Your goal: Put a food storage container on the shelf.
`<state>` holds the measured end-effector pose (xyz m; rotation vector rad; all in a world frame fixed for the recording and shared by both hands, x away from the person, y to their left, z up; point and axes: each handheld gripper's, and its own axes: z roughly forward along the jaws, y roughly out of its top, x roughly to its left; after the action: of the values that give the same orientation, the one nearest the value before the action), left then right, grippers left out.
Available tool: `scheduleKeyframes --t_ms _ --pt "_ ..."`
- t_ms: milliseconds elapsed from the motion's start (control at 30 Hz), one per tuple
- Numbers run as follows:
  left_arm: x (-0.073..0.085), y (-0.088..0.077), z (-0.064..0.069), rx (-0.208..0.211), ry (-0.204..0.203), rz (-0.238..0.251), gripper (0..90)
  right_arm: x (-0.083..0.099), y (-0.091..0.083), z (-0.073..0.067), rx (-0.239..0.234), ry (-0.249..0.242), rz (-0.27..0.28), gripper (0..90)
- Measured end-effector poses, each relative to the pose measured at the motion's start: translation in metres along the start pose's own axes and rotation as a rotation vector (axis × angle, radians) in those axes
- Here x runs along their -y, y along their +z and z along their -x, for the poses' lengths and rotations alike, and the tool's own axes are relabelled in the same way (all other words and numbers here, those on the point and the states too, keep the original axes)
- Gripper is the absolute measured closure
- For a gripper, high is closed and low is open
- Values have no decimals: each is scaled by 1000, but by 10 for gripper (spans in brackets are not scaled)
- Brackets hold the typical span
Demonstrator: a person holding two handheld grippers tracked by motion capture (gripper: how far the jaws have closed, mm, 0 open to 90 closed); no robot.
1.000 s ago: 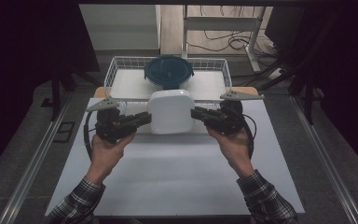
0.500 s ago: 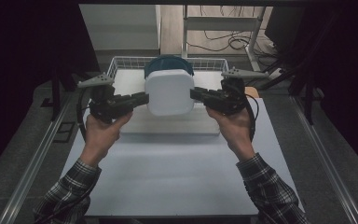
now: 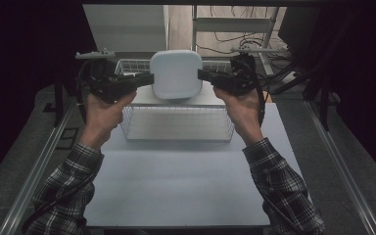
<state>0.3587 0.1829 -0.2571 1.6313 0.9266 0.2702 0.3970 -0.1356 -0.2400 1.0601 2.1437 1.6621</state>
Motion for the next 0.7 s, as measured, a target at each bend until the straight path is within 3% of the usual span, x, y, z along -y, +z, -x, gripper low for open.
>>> scheduleKeyframes --t_ms 433,700 --pt "-13 17 -24 -16 -51 -18 795 -20 22 8 53 20 -37 766" --pt "-16 26 -30 -39 -69 -34 773 -24 31 12 79 35 -56 760"
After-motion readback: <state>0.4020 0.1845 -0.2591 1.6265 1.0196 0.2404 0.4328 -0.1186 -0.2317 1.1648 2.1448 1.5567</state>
